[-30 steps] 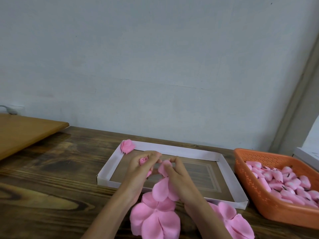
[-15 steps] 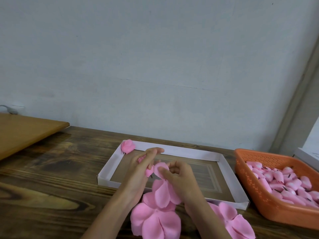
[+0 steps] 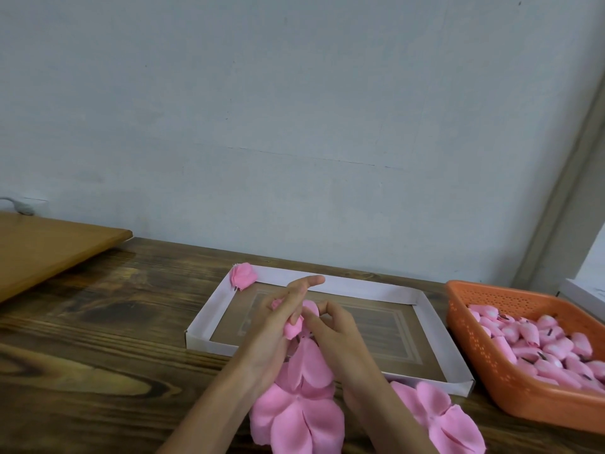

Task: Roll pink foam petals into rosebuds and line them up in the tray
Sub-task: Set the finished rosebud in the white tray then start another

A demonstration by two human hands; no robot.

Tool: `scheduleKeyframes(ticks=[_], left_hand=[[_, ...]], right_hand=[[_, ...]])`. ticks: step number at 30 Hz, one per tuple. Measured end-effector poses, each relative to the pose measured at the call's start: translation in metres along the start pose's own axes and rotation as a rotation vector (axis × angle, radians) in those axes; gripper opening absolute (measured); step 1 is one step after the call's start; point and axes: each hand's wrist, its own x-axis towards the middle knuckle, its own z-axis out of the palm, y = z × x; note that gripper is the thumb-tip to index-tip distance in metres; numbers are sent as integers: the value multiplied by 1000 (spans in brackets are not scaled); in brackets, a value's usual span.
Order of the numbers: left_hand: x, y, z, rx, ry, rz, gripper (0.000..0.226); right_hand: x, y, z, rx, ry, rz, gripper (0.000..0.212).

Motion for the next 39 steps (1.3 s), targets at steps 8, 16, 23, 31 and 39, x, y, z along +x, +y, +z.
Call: scheduleKeyframes(ticks=[8,16,23,31,39], left_hand=[[-1,7,-6,-85,-14,18,36],[-2,1,-3,-18,-37,94,34],[2,-5,-3,14,-11,100,35],[3,-9,-3,39,119,55,30],[3,-7,-3,-28,160,74,35]], right_hand=[[0,2,2,-103,19,-55,23],[0,6,7,-91,88,-59,21],[-1,3,8,-12,48,-48,25],[-3,-3,10,48,-20,-101,32],[-4,-2,13,-41,14,-298,24]])
